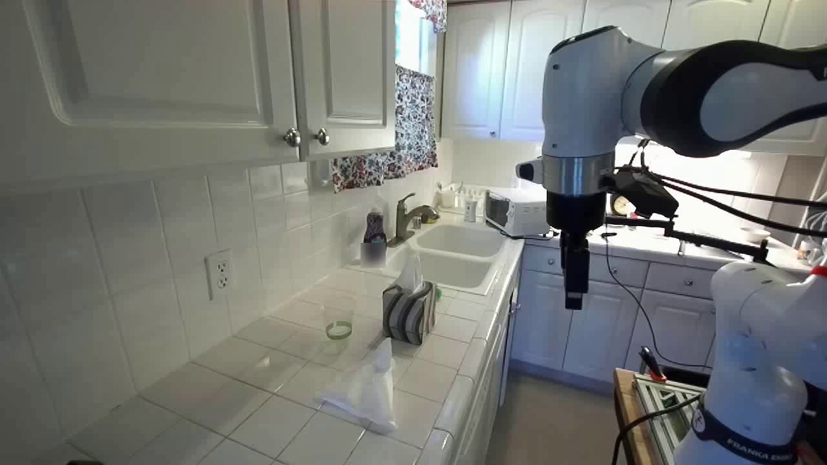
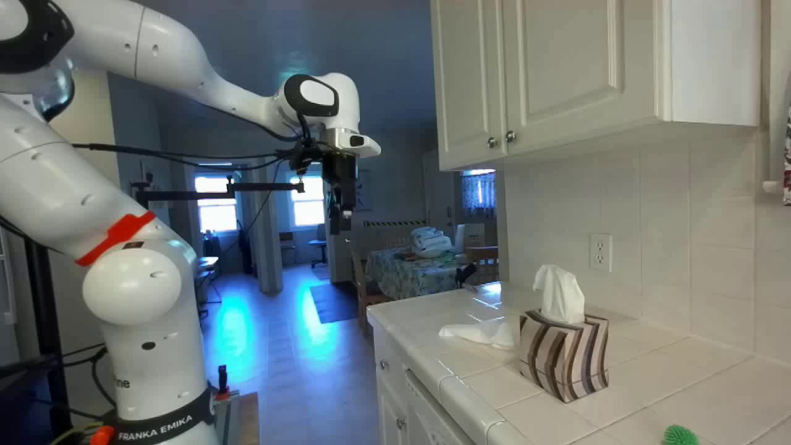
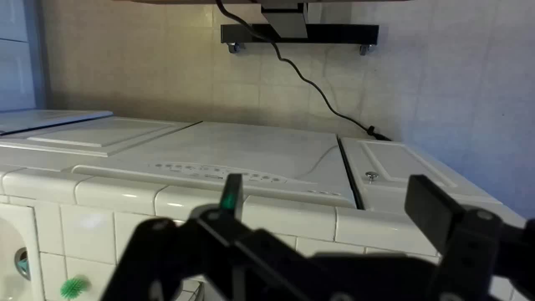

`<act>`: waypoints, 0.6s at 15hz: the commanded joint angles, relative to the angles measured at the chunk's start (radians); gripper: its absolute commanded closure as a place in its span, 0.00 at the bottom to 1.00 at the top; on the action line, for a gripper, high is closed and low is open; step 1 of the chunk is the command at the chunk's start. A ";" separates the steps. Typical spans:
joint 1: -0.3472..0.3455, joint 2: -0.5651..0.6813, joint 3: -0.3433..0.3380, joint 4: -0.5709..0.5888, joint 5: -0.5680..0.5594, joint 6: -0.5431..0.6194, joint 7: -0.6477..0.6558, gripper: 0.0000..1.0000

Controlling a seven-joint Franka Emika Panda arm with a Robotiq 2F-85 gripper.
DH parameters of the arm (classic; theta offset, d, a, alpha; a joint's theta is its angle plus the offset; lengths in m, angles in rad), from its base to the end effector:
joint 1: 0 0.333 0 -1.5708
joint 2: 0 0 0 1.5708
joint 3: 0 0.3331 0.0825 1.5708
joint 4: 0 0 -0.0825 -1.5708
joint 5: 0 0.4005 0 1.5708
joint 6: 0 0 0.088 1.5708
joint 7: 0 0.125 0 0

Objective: Use the napkin to wipe the cabinet door on the right

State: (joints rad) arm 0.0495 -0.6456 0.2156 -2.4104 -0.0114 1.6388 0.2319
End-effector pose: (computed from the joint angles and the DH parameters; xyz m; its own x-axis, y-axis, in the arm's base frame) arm 0.3346 0.0982 0.5122 0.9947 -0.0249 -0.1000 -0.0079 -0.9859 0.1672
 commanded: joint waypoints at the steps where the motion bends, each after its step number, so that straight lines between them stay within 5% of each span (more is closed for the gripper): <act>1: 0.014 0.003 -0.011 0.002 -0.006 -0.002 0.007 0.00; 9: -0.018 0.055 -0.001 0.030 -0.019 0.006 0.070 0.00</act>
State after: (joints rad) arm 0.0491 -0.6442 0.2156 -2.4100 -0.0146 1.6391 0.2387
